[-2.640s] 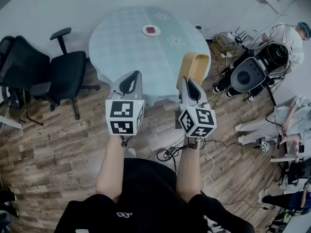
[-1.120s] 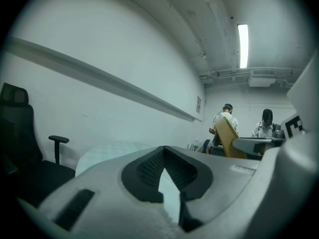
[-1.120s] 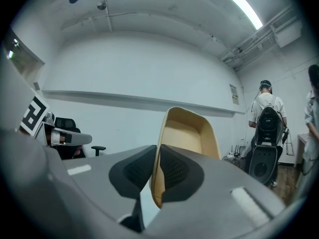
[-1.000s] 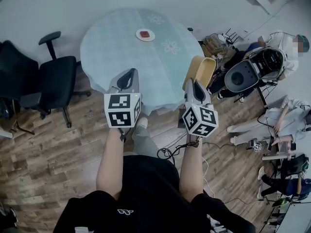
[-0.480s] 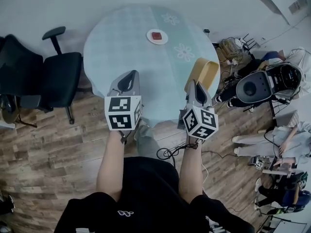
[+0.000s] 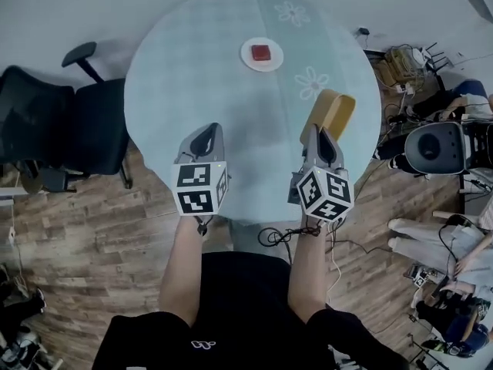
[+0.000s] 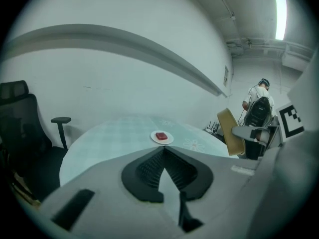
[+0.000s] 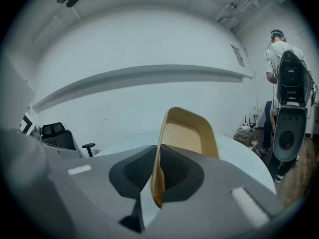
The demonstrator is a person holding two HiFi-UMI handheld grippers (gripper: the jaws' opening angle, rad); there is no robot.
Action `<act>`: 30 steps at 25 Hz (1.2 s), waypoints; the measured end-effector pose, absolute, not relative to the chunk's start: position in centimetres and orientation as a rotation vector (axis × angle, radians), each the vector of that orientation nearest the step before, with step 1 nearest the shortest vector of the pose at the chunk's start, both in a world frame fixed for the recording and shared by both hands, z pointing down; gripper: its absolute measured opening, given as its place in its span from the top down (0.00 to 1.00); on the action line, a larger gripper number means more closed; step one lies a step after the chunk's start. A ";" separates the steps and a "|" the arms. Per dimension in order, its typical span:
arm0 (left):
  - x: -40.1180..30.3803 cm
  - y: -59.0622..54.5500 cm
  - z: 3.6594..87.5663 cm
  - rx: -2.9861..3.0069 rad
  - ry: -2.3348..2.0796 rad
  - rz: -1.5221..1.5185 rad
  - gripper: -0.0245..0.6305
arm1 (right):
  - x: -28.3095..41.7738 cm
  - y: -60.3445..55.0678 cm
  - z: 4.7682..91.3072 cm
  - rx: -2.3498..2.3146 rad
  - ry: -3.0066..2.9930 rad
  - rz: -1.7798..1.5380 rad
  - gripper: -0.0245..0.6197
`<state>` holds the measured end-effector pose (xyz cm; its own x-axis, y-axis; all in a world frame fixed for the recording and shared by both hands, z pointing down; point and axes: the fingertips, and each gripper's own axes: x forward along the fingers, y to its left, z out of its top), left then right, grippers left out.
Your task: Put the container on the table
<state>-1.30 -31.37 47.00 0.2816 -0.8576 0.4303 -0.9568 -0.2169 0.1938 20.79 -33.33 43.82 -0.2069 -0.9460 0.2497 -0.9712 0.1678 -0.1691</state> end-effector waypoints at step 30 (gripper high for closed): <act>-2.9 -44.4 50.4 1.967 -1.735 0.389 0.96 | 9.3 -46.5 60.5 0.880 -2.120 0.323 0.81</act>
<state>-2.93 -44.41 50.36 0.1537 -0.8445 0.5130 -0.9827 -0.0765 0.1686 9.31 -46.55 60.47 -0.4377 -0.4812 0.7595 -0.6854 0.7253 0.0645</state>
